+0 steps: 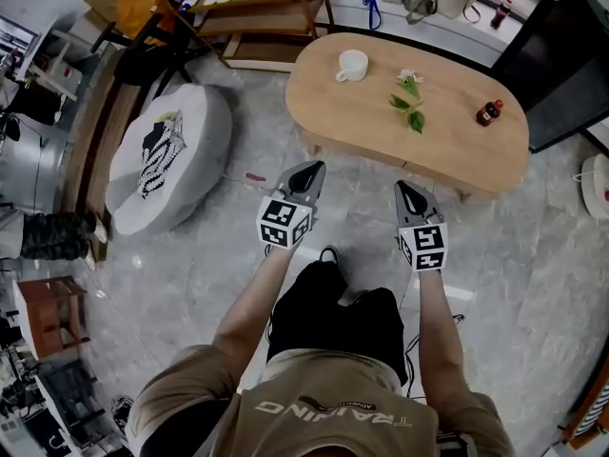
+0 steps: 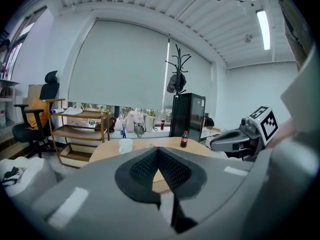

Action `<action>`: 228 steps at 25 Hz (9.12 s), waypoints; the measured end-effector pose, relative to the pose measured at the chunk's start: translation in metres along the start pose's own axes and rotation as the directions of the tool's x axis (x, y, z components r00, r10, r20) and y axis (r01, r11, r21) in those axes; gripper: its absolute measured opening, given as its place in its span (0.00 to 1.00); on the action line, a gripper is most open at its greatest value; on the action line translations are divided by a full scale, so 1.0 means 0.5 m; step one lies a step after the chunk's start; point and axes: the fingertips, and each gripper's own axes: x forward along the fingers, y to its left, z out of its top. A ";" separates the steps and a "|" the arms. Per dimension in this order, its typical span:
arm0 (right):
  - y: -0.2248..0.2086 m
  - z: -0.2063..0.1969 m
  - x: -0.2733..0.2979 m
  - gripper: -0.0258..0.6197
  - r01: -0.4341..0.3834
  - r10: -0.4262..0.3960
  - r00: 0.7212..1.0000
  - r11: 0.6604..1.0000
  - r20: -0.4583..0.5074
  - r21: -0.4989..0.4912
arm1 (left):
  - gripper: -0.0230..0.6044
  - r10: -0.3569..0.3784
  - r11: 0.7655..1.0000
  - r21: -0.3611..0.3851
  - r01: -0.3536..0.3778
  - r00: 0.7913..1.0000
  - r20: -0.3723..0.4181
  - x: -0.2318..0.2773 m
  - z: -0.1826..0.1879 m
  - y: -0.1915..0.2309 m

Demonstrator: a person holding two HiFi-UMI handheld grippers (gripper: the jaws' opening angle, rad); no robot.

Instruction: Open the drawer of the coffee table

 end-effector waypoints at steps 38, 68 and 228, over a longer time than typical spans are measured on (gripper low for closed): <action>-0.069 -0.469 0.243 0.05 0.070 -0.051 0.971 0.995 0.233 -0.077 | 0.05 0.010 0.998 0.063 -0.022 0.983 0.184 0.265 -0.538 0.106; -0.088 -0.471 0.230 0.05 0.150 -0.142 0.944 0.989 0.298 -0.001 | 0.41 0.223 0.272 -0.819 0.505 0.795 0.564 0.403 -0.706 0.292; -0.088 -0.386 0.245 0.05 0.215 -0.203 0.951 0.976 0.233 -0.028 | 0.05 0.011 0.985 0.170 -0.017 0.999 0.035 0.260 -0.469 0.100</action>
